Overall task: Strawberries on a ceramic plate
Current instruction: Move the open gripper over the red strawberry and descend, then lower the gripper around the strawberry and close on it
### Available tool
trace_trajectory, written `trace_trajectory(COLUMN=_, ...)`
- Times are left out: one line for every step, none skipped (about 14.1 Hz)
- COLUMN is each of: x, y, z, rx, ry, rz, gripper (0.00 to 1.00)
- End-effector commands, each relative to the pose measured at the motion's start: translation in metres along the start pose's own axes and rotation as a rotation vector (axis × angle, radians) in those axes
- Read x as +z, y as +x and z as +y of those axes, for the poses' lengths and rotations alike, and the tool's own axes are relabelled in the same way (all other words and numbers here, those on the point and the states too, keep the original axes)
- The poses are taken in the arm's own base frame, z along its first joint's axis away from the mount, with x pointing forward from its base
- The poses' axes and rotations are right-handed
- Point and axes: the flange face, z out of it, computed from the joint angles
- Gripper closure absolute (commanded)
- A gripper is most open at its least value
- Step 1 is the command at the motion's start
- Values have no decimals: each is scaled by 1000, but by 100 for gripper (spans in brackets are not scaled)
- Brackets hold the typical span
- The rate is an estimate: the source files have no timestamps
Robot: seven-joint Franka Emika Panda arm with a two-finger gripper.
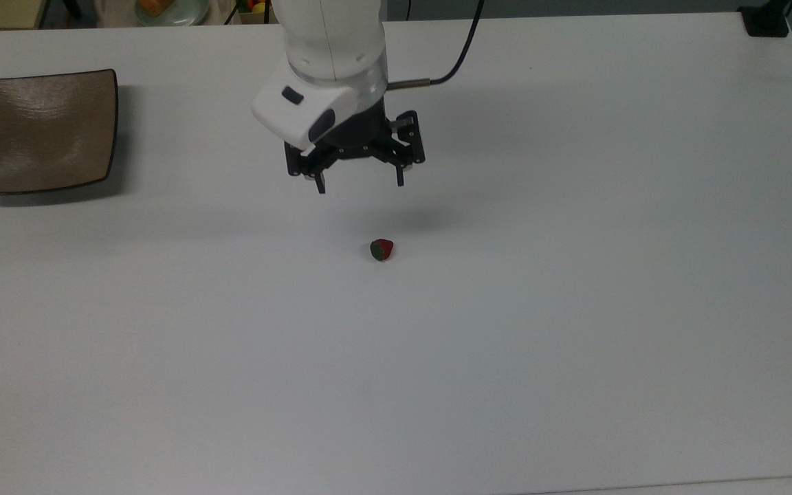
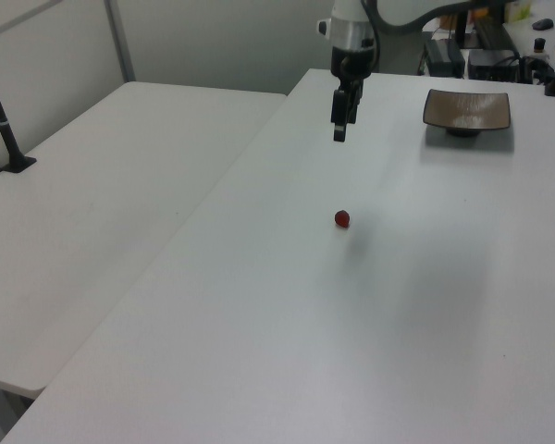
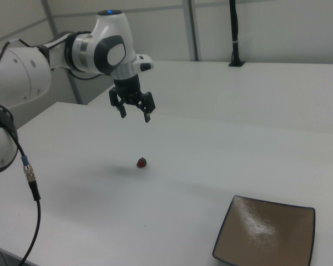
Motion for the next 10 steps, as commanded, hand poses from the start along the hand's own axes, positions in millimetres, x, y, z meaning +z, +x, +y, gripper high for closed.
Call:
trace_trajectory(x=32, y=14, z=-23, rx=-20, ry=-14, rz=-26, gripper=0)
trace_trajectory(x=40, y=16, z=-23, rx=-23, ry=-20, rz=-28, gripper=0)
trace_trajectory(x=47, y=17, z=-27, rx=-35, ry=-23, rz=-28, gripper=0)
trace_trajectory(x=58, y=19, z=-33, rx=-54, ry=-39, rz=-27, gripper=0)
trace_trajectory(x=66, y=21, z=-34, rx=-64, ry=-55, rz=-28, gripper=0)
trace_trajectory(x=73, y=22, z=-35, rx=-72, ry=-66, rz=-28, gripper=0)
trace_trajectory(x=81, y=23, z=-34, rx=-79, ry=-77, rz=-28, gripper=0)
trace_trajectory(x=88, y=22, z=-33, rx=-88, ry=-85, rz=-28, gripper=0)
trace_trajectory(x=92, y=22, z=-33, rx=-92, ry=-90, rz=-19, gripper=0)
trace_trajectory(x=96, y=22, z=-33, rx=-97, ry=-92, rz=-12, gripper=0)
